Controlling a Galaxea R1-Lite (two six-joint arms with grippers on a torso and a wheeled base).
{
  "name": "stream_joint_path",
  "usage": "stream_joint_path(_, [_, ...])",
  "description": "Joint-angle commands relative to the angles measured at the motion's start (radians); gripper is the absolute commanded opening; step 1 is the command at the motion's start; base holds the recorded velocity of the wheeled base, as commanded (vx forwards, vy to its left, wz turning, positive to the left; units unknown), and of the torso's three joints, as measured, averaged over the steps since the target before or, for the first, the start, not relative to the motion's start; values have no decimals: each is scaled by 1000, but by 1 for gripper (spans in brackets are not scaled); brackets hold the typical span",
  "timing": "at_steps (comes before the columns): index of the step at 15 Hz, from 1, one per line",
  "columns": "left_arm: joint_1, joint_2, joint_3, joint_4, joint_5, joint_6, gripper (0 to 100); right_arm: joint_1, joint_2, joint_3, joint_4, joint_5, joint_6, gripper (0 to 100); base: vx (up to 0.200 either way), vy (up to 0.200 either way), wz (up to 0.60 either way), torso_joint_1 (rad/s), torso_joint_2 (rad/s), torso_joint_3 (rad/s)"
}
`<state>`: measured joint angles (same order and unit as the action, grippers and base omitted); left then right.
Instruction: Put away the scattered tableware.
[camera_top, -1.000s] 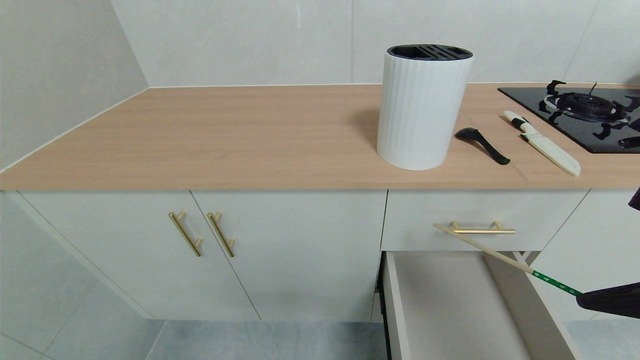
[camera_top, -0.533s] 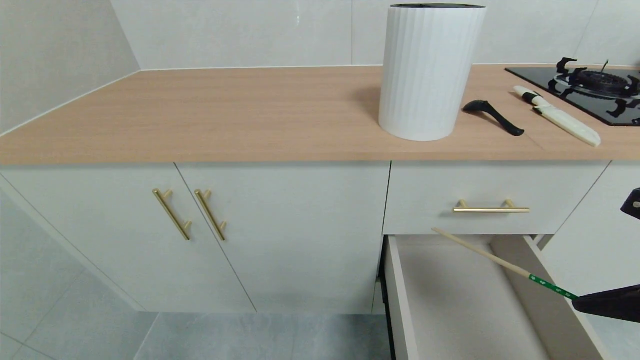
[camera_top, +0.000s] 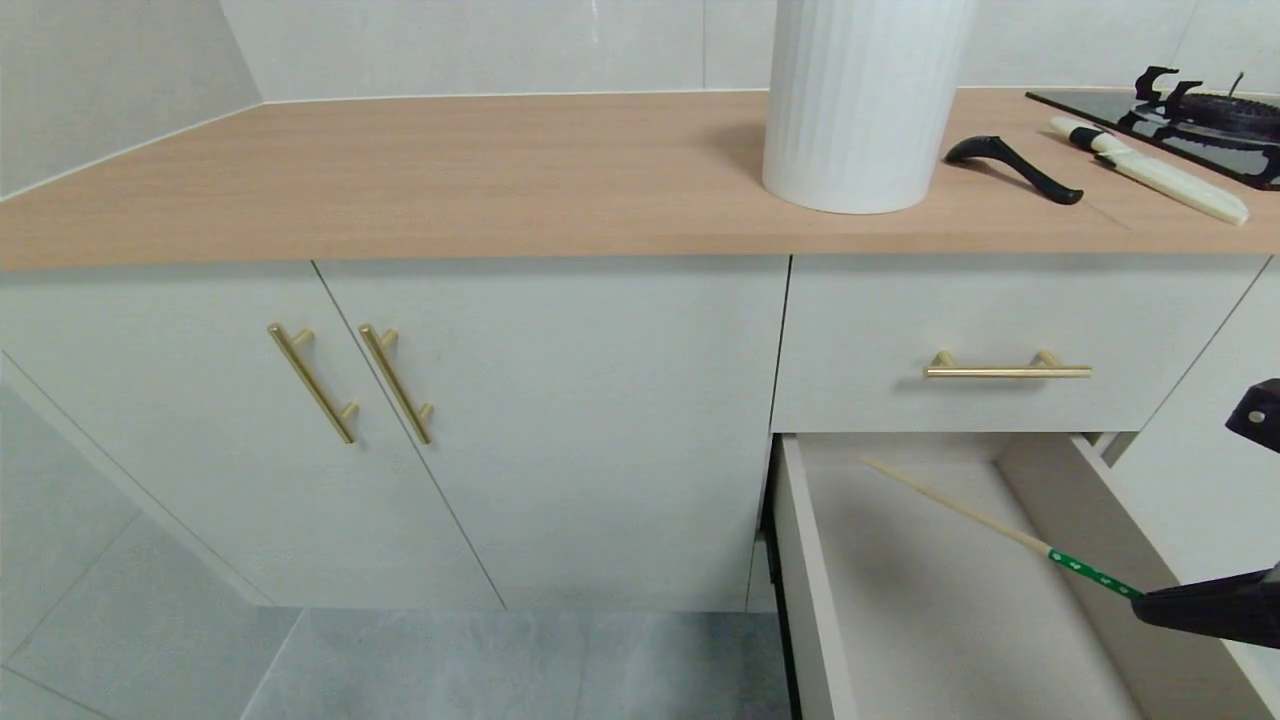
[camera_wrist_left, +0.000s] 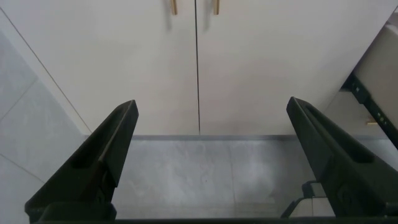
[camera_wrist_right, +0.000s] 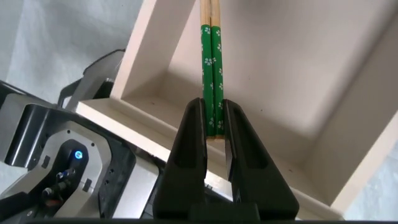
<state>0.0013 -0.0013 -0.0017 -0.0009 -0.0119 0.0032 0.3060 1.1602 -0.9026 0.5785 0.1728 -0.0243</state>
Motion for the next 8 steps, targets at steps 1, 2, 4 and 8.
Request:
stream_joint_path(1, [0,1,0,-1,0,0,100,1,9,5,0,1,0,0,0,0,0,-17,71,41])
stream_joint_path(2, [0,1,0,-1,0,0,100,1,12,5,0,1,0,0,0,0,0,0,0,0])
stream_joint_path(4, [0,1,0,-1,0,0,100,1,19,5,0,-2,0,0,0,0,0,0,0,0])
stream_joint_path(8, [0,1,0,-1,0,0,100,22,187,-44,6,-107,81,0,0,0,0,0,0,0])
